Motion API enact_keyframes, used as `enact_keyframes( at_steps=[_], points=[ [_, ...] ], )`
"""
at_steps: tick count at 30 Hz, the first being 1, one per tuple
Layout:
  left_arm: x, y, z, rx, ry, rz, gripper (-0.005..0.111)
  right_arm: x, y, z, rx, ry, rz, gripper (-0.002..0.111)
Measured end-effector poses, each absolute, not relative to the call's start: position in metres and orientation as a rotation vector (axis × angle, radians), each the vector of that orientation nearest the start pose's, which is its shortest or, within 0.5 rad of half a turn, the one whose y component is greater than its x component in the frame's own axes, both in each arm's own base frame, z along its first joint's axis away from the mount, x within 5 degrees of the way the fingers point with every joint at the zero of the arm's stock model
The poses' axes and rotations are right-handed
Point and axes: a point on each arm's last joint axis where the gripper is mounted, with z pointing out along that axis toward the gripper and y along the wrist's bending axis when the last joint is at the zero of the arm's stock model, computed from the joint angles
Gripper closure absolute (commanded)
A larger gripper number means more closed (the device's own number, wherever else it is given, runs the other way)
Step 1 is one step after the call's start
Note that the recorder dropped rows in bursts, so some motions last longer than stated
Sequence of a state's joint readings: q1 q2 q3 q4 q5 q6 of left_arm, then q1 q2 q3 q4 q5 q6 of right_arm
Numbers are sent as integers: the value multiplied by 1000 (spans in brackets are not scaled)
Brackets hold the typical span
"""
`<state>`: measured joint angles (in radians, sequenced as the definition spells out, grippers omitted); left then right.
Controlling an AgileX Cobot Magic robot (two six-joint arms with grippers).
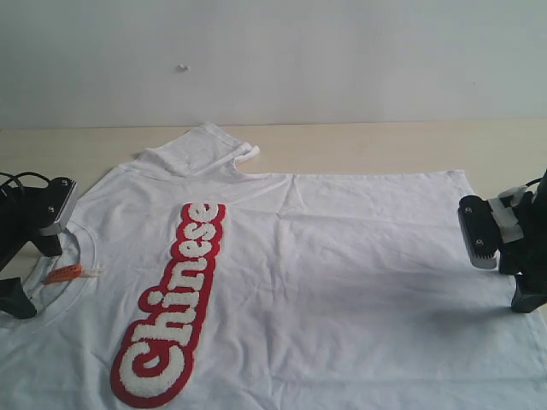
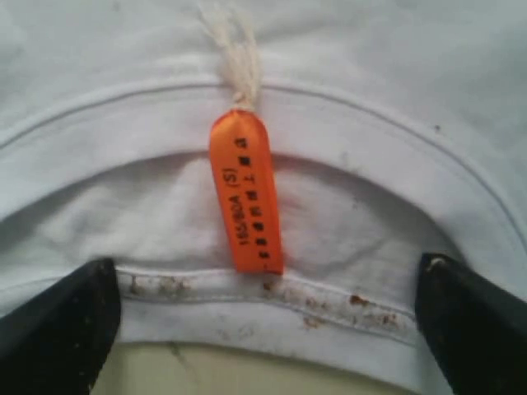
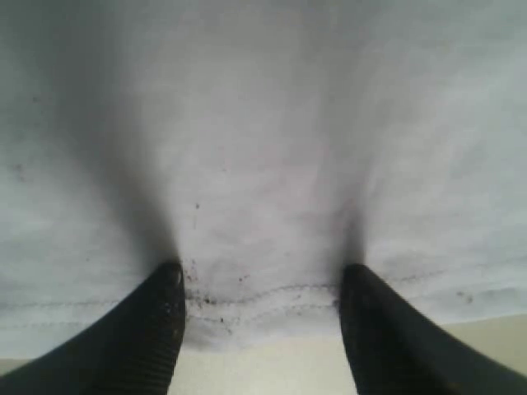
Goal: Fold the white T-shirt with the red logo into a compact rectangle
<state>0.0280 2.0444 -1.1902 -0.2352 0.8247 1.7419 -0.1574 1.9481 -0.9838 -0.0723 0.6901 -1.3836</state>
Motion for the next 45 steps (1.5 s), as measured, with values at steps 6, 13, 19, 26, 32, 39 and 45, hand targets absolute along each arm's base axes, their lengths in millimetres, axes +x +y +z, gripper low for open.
enact_keyframes(
  at_steps=[6,13,19,26,32,39,45],
  points=[
    [359,-5,109,2110,2154,-184,13,313,-54,102,-1902,2545,-63,54],
    [359,-5,109,2102,2163,-181,14,313,-54,102,-1902,2545,-63,54],
    [359,-5,109,2102,2163,-181,14,313,-54,102,-1903,2543,-66,54],
    [359,-5,108,2101,2164,-180,14,313,-54,102,-1903,2543,-66,54],
    [358,-5,103,2103,2174,-195,17,313,-54,102,-1903,2543,-66,54],
    [359,-5,102,2085,2190,-193,108,313,-54,101,-1904,2544,-64,54],
    [360,-3,102,2043,2241,-165,106,313,-54,101,-1901,2546,-64,56]
  ],
)
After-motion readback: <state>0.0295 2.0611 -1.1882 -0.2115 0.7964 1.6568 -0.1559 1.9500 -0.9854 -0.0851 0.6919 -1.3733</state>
